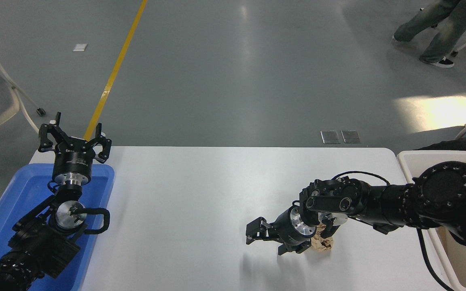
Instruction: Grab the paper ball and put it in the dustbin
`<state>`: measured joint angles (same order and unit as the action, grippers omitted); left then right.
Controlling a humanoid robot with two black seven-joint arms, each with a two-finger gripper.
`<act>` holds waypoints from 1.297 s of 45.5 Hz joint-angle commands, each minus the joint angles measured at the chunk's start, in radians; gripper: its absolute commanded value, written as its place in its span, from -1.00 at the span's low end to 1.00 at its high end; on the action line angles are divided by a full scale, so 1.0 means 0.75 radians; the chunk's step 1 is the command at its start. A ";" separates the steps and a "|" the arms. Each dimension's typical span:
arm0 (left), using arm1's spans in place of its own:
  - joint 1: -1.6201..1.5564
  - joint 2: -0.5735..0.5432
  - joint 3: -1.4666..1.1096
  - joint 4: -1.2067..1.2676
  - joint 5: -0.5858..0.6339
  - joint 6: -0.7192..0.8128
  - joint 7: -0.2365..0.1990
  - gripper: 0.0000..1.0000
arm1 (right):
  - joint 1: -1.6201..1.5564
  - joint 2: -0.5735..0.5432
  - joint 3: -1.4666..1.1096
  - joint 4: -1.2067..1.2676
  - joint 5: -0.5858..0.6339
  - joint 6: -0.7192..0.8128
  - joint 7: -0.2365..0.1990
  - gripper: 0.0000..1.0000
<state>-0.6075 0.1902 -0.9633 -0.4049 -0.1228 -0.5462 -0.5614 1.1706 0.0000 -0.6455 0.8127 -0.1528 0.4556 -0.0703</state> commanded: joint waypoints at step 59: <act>0.000 0.000 -0.002 0.000 0.000 0.000 0.000 0.98 | 1.374 -0.110 -0.424 0.473 0.275 0.440 -0.006 1.00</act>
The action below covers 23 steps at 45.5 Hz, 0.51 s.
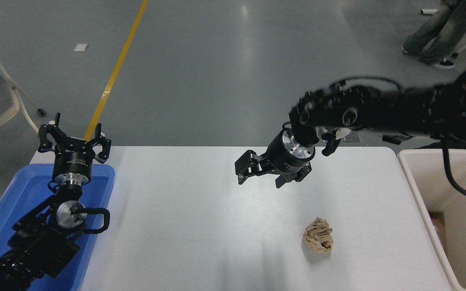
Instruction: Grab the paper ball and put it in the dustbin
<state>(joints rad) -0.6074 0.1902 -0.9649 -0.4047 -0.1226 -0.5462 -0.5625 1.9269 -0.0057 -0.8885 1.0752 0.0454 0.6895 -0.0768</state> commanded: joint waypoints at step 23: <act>0.000 0.000 0.002 0.002 0.000 0.000 0.001 0.98 | 0.685 -0.651 -0.155 0.536 -0.445 0.128 0.000 1.00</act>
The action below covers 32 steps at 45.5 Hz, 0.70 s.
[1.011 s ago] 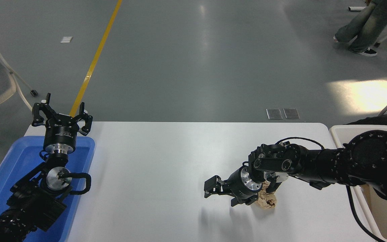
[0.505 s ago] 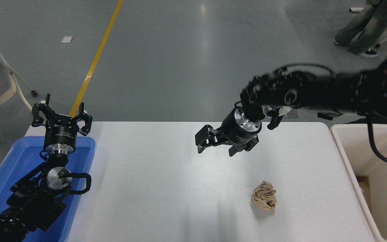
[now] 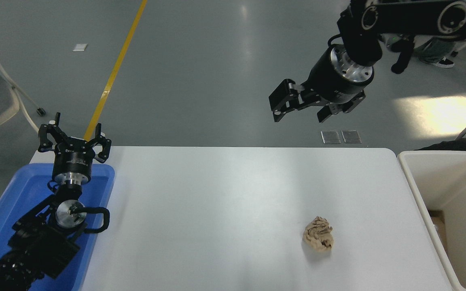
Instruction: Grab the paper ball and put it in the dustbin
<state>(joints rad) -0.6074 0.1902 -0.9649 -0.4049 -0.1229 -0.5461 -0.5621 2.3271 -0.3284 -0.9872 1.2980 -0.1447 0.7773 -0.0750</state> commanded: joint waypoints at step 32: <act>0.000 0.000 0.000 0.000 0.000 0.000 0.001 0.98 | 0.082 -0.202 -0.209 0.329 -0.486 0.011 -0.035 1.00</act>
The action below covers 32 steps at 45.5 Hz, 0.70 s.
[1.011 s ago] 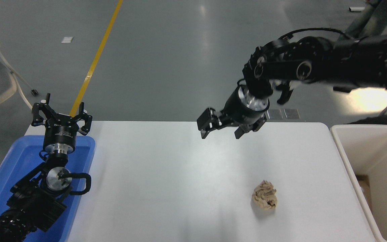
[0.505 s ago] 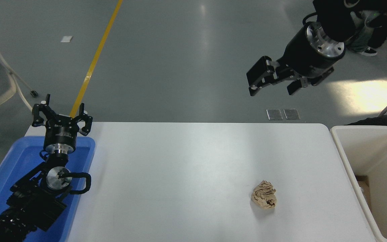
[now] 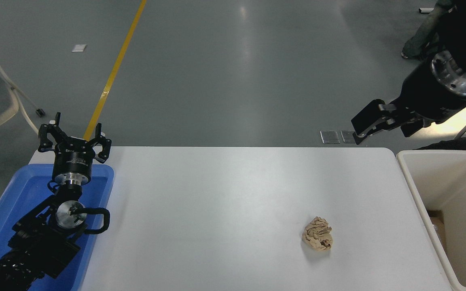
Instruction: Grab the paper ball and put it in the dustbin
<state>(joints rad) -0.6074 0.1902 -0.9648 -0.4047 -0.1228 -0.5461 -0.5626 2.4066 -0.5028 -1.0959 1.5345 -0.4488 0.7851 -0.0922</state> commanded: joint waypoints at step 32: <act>-0.002 0.000 0.002 0.000 0.000 0.000 0.002 0.98 | -0.666 0.120 0.179 -0.268 0.050 -0.173 -0.014 1.00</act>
<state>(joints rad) -0.6085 0.1902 -0.9642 -0.4046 -0.1227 -0.5461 -0.5621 2.1445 -0.4305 -1.0668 1.4401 -0.4070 0.7499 -0.1010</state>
